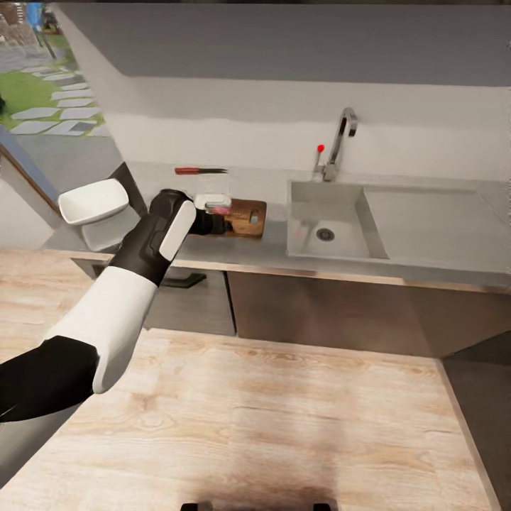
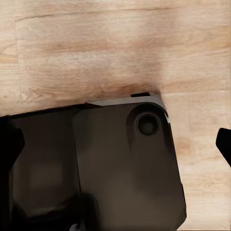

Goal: In the kitchen, take the Vidalia onion out of the sink, dice it on the chopping board with the paring knife, put the diced onion into the bowl on the countertop, then place both the paring knife and the chopping board into the sink.

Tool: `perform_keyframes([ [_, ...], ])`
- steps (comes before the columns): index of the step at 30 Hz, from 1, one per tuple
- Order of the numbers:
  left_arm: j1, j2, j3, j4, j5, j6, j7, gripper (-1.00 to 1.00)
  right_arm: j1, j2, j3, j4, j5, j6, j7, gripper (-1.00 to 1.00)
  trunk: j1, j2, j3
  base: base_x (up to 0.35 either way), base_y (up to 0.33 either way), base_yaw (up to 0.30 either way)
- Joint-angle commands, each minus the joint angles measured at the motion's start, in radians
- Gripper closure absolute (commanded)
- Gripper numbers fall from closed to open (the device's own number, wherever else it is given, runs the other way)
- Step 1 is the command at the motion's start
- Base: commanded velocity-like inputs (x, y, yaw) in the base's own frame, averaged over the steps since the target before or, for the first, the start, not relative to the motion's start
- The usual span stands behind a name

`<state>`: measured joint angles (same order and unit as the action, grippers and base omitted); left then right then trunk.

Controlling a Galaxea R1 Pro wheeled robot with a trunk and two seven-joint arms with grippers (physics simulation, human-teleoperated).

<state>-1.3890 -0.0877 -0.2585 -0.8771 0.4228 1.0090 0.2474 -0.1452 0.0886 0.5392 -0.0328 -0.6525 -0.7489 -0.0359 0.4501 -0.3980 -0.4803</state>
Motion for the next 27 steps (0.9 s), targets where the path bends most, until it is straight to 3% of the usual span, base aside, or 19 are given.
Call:
perform_keyframes([
  [1, 0.007, 0.0, -0.002, 0.009, 0.01, 0.001, 0.009, -1.0, 0.0, 0.0, 0.008, 0.001, -0.006, -0.003, -0.004, -1.0, 0.0, -0.002, -0.001, -0.337, 0.0, 0.0],
  [12, 0.087, 0.0, -0.004, 0.038, 0.009, -0.006, 0.004, -1.0, 0.0, -0.001, 0.008, 0.001, -0.006, -0.003, -0.004, -1.0, 0.0, -0.002, -0.001, -0.328, 0.0, 0.0],
  [18, 0.15, 0.001, -0.004, 0.06, 0.008, -0.024, 0.001, -1.0, 0.0, -0.002, 0.008, 0.001, -0.006, -0.003, -0.004, -1.0, 0.0, -0.002, -0.001, -0.068, 0.0, 0.0],
  [23, 0.219, 0.001, -0.028, 0.161, 0.007, -0.212, 0.0, -1.0, 0.0, -0.003, 0.008, 0.001, -0.005, -0.004, -0.003, -1.0, 0.0, -0.002, -0.001, -0.004, 0.0, 0.0],
  [24, 0.247, 0.002, -0.078, 0.279, 0.007, -0.364, -0.001, -1.0, 0.0, -0.005, 0.008, -0.001, -0.003, -0.004, -0.003, -1.0, 0.0, -0.002, -0.001, 0.0, 0.0, 0.0],
  [26, 0.261, 0.001, -0.105, 0.372, 0.007, -0.475, -0.002, -1.0, 0.0, -0.01, 0.007, -0.005, -0.002, -0.003, -0.004, -1.0, 0.0, -0.002, -0.001, 0.0, 0.0, 0.0],
  [27, 0.27, -0.001, -0.122, 0.451, 0.007, -0.573, -0.004, -1.0, 0.0, -0.018, 0.007, -0.007, -0.002, -0.003, -0.006, -1.0, 0.0, -0.002, -0.001, 0.0, 0.0, 0.0],
])
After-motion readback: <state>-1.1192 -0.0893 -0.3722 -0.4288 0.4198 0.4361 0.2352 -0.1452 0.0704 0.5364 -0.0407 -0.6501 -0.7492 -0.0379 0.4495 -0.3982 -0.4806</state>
